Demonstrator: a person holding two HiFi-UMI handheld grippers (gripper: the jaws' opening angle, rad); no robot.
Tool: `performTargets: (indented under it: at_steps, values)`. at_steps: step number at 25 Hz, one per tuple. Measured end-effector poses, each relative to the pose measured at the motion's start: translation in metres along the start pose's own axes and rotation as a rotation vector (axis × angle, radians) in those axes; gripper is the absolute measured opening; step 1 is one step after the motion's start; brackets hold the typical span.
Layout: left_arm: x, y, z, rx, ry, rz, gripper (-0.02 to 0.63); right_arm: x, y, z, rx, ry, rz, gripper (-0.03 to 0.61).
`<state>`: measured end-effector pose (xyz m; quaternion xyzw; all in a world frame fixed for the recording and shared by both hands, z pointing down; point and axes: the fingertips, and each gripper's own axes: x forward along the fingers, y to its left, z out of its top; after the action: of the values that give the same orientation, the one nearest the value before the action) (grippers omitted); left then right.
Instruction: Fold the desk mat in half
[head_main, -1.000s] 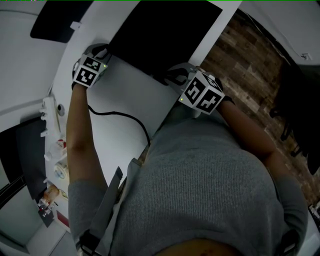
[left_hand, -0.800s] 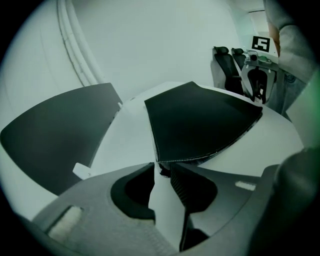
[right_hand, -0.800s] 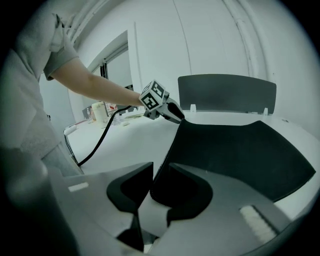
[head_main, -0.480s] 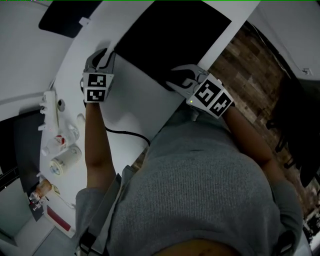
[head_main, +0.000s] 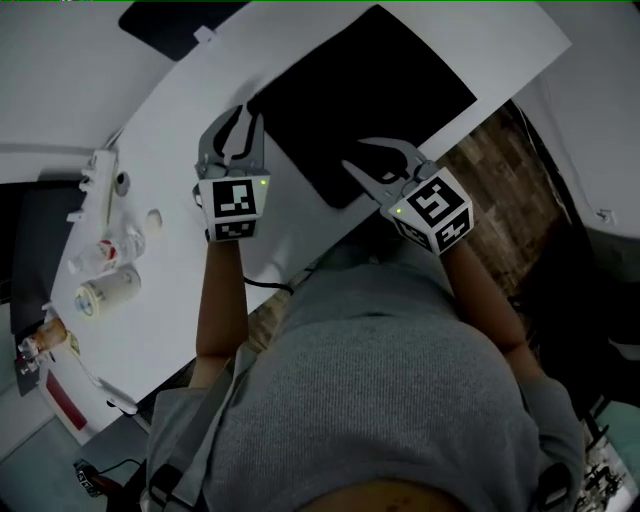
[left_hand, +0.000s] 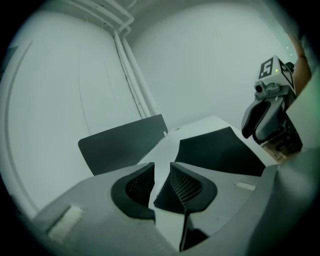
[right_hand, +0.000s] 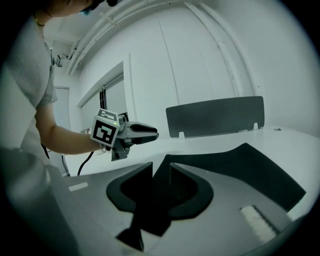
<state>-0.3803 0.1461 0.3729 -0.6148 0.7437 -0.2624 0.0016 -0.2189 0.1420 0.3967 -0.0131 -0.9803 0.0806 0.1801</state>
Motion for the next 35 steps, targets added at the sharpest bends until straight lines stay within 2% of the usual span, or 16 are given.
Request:
performTargets:
  at_steps: [5,11,19,23,25,27,31,35]
  values:
    - [-0.019,-0.01,0.036,-0.119,-0.081,0.078,0.097,-0.013,-0.014,0.028,-0.014,-0.071,0.006,0.104]
    - [-0.037,-0.018,0.077,-0.248,-0.174,0.133,0.097,-0.033,-0.03,0.067,-0.044,-0.191,-0.019,0.103]
    - [-0.054,-0.03,0.118,-0.429,-0.273,0.131,0.097,-0.068,-0.038,0.122,-0.064,-0.371,-0.043,0.08]
    - [-0.061,-0.036,0.134,-0.438,-0.312,0.128,0.097,-0.076,-0.039,0.14,-0.079,-0.415,-0.041,0.075]
    - [-0.066,-0.038,0.14,-0.437,-0.328,0.123,0.058,-0.078,-0.038,0.145,-0.098,-0.424,-0.042,0.068]
    - [-0.071,-0.037,0.145,-0.442,-0.343,0.127,0.054,-0.08,-0.036,0.15,-0.122,-0.432,-0.047,0.061]
    - [-0.08,-0.032,0.153,-0.431,-0.366,0.152,0.021,-0.087,-0.033,0.159,-0.13,-0.457,-0.047,0.002]
    - [-0.085,-0.031,0.157,-0.415,-0.376,0.165,-0.002,-0.09,-0.03,0.166,-0.146,-0.468,-0.043,0.002]
